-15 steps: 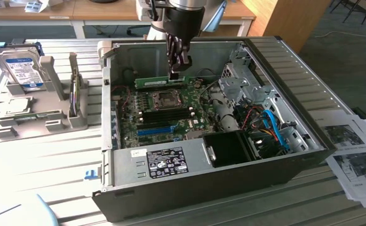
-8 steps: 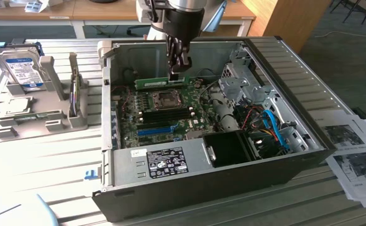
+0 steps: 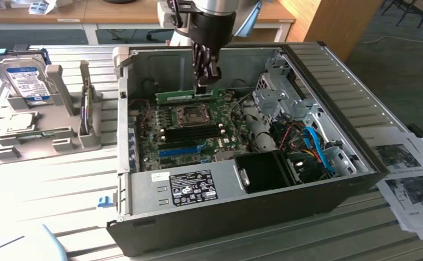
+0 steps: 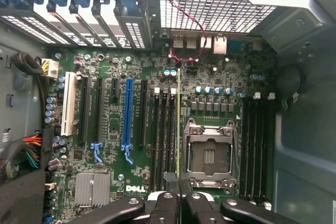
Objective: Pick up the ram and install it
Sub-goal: 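Insert the ram into the slot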
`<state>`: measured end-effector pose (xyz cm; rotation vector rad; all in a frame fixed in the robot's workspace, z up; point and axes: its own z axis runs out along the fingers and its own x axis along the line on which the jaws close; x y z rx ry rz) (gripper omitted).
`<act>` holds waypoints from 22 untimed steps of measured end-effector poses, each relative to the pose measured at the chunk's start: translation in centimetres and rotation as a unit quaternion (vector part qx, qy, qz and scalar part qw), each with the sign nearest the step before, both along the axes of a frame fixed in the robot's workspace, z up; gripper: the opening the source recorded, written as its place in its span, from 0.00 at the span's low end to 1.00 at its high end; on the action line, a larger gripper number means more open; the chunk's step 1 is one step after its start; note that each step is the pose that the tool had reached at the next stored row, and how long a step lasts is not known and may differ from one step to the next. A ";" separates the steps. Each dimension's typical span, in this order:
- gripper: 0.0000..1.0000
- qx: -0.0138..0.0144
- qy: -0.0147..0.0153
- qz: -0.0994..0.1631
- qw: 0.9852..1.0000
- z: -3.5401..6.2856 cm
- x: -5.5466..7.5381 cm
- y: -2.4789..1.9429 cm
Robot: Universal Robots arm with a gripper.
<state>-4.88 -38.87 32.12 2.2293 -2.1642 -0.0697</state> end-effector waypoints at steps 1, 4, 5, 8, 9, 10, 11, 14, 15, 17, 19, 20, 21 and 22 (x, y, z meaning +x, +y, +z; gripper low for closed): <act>0.11 0.000 0.000 0.000 1.000 -0.04 0.0 0.00; 0.11 0.000 0.000 0.000 1.000 -0.15 0.0 0.00; 0.11 0.000 0.000 0.000 1.000 -0.19 0.0 0.00; 0.11 0.000 0.000 0.000 1.000 -0.32 0.0 0.00; 0.11 0.000 0.000 0.000 1.000 -0.36 0.0 0.00; 0.11 0.000 0.000 0.000 1.000 -0.41 0.0 0.00; 0.11 0.000 0.000 0.000 1.000 -0.45 0.0 0.00; 0.11 0.000 0.000 0.000 1.000 -0.59 0.0 0.00; 0.11 0.000 0.000 0.000 1.000 -0.63 0.0 0.00; 0.11 0.000 0.000 0.000 1.000 -0.72 0.0 0.00; 0.11 0.000 0.000 0.000 1.000 -0.81 0.0 0.00; 0.11 0.000 0.000 0.000 1.000 -0.85 0.0 0.00; 0.11 0.000 0.000 0.000 1.000 -0.90 0.0 0.00; 0.11 0.000 0.000 0.000 1.000 -0.94 0.0 0.00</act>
